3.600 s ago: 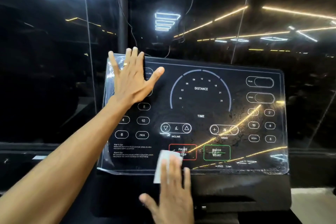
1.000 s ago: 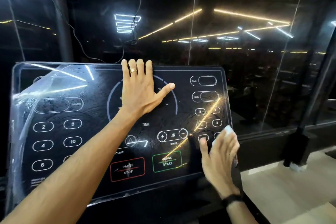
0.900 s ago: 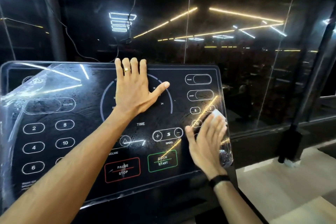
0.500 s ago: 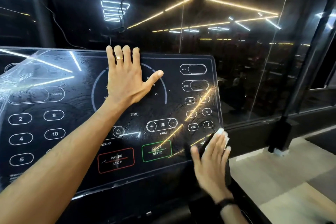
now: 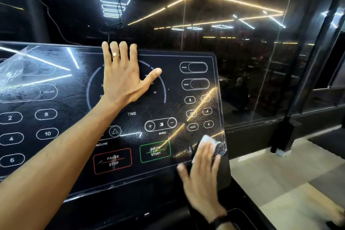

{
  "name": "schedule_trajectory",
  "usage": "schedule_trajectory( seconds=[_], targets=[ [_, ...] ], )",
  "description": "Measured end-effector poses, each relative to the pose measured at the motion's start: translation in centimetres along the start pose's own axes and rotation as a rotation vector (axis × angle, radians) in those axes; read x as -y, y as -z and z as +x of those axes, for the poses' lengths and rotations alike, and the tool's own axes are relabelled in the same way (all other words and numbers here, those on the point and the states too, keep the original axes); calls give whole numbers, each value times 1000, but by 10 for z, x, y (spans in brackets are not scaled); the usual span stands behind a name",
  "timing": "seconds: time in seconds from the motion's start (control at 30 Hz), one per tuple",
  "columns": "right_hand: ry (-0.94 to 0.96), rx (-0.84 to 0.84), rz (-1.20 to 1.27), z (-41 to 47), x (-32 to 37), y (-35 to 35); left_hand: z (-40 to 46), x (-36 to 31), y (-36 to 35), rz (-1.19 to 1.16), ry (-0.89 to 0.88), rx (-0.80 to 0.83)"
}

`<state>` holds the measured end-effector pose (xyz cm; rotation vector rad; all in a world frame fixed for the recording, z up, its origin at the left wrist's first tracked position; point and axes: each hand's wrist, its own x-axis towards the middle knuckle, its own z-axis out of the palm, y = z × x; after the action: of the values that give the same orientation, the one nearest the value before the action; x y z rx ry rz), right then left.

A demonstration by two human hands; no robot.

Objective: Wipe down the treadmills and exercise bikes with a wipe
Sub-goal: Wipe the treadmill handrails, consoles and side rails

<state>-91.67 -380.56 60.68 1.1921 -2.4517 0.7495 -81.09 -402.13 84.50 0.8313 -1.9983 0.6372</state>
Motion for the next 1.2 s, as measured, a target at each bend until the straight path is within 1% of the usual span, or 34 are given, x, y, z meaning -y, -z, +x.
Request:
schedule_trajectory(
  seconds=[0.03, 0.07, 0.1, 0.13, 0.23, 0.27, 0.33, 0.4, 0.43, 0.5, 0.57, 0.63, 0.67, 0.73, 0.8, 0.87, 0.9, 0.93, 1.0, 1.07, 1.13, 1.2],
  targets=[
    [-120, -29, 50, 19, -5, 7, 1, -1, 0, 2, 0, 3],
    [-195, -41, 115, 39, -5, 17, 0, -2, 0, 4, -1, 6],
    [-217, -44, 177, 60, -1, 28, 1, -2, 1, 6, 0, 7],
    [-191, -54, 205, 78, 9, 38, 1, -2, 1, 8, 1, 6],
    [14, -51, 107, 93, 55, 51, 1, -2, 0, 2, 4, 1],
    [109, -49, 61, 82, 72, 49, 0, -2, 0, 1, 4, -1],
    [294, -27, 46, 43, 95, 38, 0, -1, 1, -1, 3, -4],
    [403, 53, 65, 2, 92, 22, 0, 0, 1, -7, 0, -10],
    [405, 80, 60, -14, 79, 12, 1, 1, 1, -10, 0, -11],
    [317, 55, 6, -24, 43, -2, 0, 3, 0, -9, 3, -1],
    [136, 0, -36, -3, 13, -3, 1, 2, 0, -8, 7, 7],
    [-27, -27, 2, 37, 5, 15, 2, -1, 0, -15, 3, 14],
    [-43, -18, 42, 57, 12, 26, 3, 0, 1, -16, 0, 18],
    [47, -32, 82, 85, 43, 42, 4, 0, 1, -17, -7, 29],
    [207, -54, 28, 86, 85, 45, 4, 2, 1, -17, -10, 51],
    [380, -54, 0, 58, 120, 37, 3, 5, 2, -15, -22, 80],
    [467, -26, 0, 36, 131, 31, 2, 9, 5, -21, -31, 92],
    [531, 25, 17, 15, 134, 23, 1, 12, 6, -37, -43, 102],
    [586, 92, 37, -21, 116, 6, -3, 22, 13, -64, -62, 109],
    [533, 31, -50, -38, 79, -10, -16, 36, 18, -82, -47, 77],
    [352, -34, -83, -25, 53, -12, -37, 50, 22, -102, -18, 30],
    [187, -72, -40, 10, 52, 2, -63, 61, 26, -115, 0, 3]
  ],
)
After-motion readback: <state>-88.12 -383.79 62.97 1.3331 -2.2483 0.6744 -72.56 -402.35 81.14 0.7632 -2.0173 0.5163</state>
